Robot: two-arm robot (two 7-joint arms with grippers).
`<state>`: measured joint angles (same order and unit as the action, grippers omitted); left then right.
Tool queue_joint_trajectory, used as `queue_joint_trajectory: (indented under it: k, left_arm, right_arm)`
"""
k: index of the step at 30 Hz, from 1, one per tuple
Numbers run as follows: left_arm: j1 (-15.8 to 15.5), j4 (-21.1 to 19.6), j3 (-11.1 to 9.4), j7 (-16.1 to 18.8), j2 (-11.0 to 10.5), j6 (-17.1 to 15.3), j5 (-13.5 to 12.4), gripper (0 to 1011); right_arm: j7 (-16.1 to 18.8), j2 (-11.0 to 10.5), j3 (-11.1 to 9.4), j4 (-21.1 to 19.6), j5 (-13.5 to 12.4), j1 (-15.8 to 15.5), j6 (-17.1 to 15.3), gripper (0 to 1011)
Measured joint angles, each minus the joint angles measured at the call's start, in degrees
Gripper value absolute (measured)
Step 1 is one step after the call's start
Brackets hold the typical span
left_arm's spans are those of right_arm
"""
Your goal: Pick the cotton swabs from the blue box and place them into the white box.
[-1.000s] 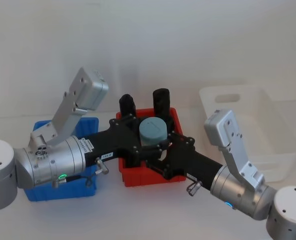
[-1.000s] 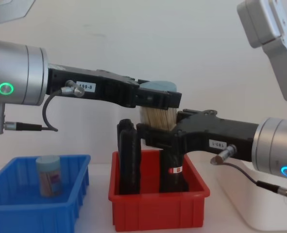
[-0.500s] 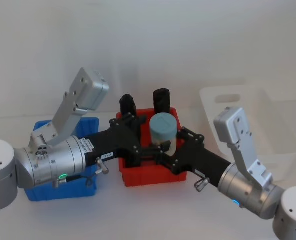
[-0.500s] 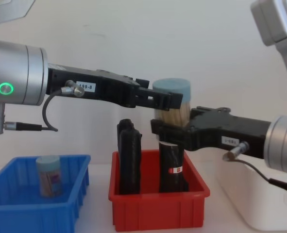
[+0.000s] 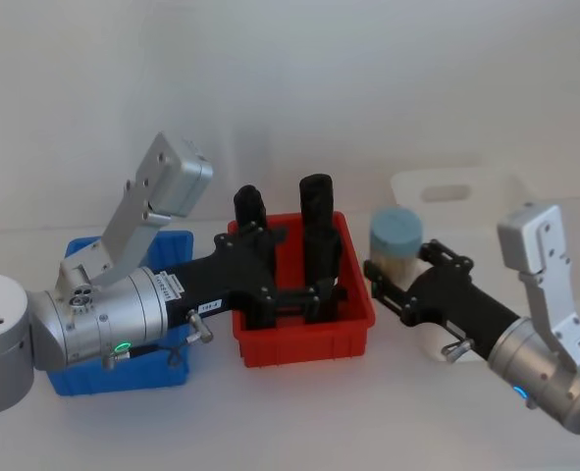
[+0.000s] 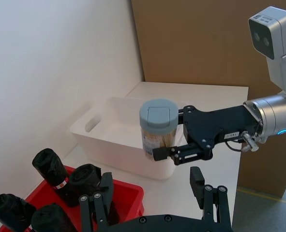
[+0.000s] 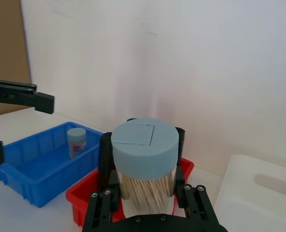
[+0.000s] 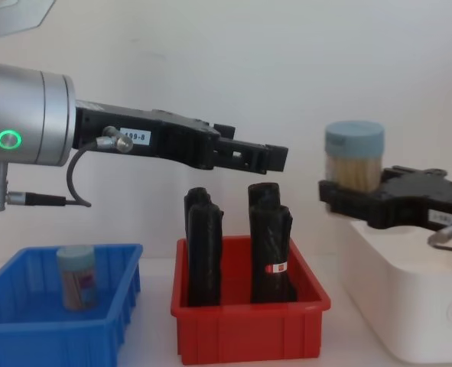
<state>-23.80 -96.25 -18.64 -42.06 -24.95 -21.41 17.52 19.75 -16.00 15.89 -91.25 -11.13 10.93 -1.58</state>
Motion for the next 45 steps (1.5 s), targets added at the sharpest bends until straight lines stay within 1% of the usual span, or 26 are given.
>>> queue_joint_trajectory:
  k: [4,6,8,11,14,15,17,20,21,24,27,28,29,30,31,32,35,37,38,40,41,43,45]
  left_arm:
    - [0.00,0.00,0.00,0.00,0.00,0.00,0.00,1000]
    - [0.00,0.00,0.00,0.00,0.00,0.00,0.00,1000]
    - [0.00,0.00,0.00,0.00,0.00,0.00,0.00,1000]
    - [0.00,0.00,0.00,0.00,0.00,0.00,0.00,1002]
    - [0.00,0.00,0.00,0.00,0.00,0.00,0.00,1000]
    - [0.00,0.00,0.00,0.00,0.00,0.00,0.00,1000]
    - [0.00,0.00,0.00,0.00,0.00,0.00,0.00,1000]
    - [0.00,0.00,0.00,0.00,0.00,0.00,0.00,1000]
    - [0.00,0.00,0.00,0.00,0.00,0.00,0.00,1000]
    - [0.00,0.00,0.00,0.01,0.00,0.00,0.00,1000]
    - [0.00,0.00,0.00,0.01,0.00,0.00,0.00,1000]
    - [0.00,0.00,0.00,0.00,0.00,0.00,0.00,1000]
    - [0.00,0.00,0.00,0.01,0.00,0.01,0.00,1000]
    - [0.00,0.00,0.00,0.01,0.00,0.00,0.00,1000]
    - [0.00,0.00,0.00,0.01,0.00,0.00,0.00,1000]
    - [0.00,0.00,0.00,0.01,0.00,0.00,0.00,1000]
    - [0.00,0.00,0.00,0.01,0.00,0.01,0.00,1000]
    - [0.00,0.00,0.00,0.01,0.00,0.00,0.00,1000]
    - [0.00,0.00,0.00,0.01,0.00,0.00,0.00,1000]
    - [0.00,0.00,0.00,0.01,0.00,0.00,0.00,1000]
    - [0.00,0.00,0.00,0.00,0.00,0.00,0.00,1000]
    - [0.00,0.00,0.00,0.01,0.00,0.00,0.00,1002]
    - [0.00,0.00,0.00,0.01,0.00,0.01,0.00,1000]
  right_arm:
    - [-2.14,-0.93,-1.04,-0.05,-1.00,-0.46,0.12,634]
    - [-3.78,-1.56,-1.86,0.17,-1.71,-0.66,0.25,634]
    - [-4.35,-1.72,-2.08,0.34,-1.84,-0.67,0.27,634]
    - [-6.57,-2.17,-2.97,1.41,-2.48,-0.50,0.34,634]
    - [-7.78,-2.29,-3.42,2.33,-2.75,-0.11,0.35,634]
    - [-8.74,-2.30,-3.68,3.17,-2.88,0.28,0.35,634]
    - [-9.49,-2.28,-3.92,4.09,-2.98,0.75,0.29,634]
    - [-11.11,-1.98,-4.30,6.58,-3.07,2.16,-0.11,634]
    - [-11.75,-1.75,-4.44,8.15,-3.08,3.05,-0.38,634]
    - [-12.64,-1.38,-4.58,10.39,-3.08,4.34,-0.80,634]
    - [-13.72,-0.57,-4.69,14.76,-3.01,6.84,-1.47,634]
    - [-13.72,-0.57,-4.69,14.76,-3.01,6.84,-1.47,634]
    - [-13.84,-0.40,-4.69,15.62,-2.98,7.49,-1.57,634]
    - [-14.27,0.11,-4.69,18.37,-2.85,8.89,-1.80,650]
    - [-14.27,0.11,-4.69,18.37,-2.85,8.89,-1.80,650]
    - [-14.47,0.42,-4.69,19.98,-2.77,9.80,-1.89,661]
    - [-14.70,1.08,-4.61,23.09,-2.56,11.58,-2.07,766]
    - [-14.72,1.35,-4.55,24.35,-2.46,12.34,-2.10,797]
    - [-14.73,1.62,-4.47,25.68,-2.37,13.09,-2.10,835]
    - [-14.73,1.85,-4.43,26.66,-2.30,13.76,-2.10,885]
    - [-14.73,2.04,-4.39,27.60,-2.24,14.28,-2.02,938]
    - [-14.73,2.21,-4.35,28.34,-2.19,14.70,-1.88,980]
    - [-14.75,2.44,-4.33,29.20,-2.17,15.24,-1.53,1000]
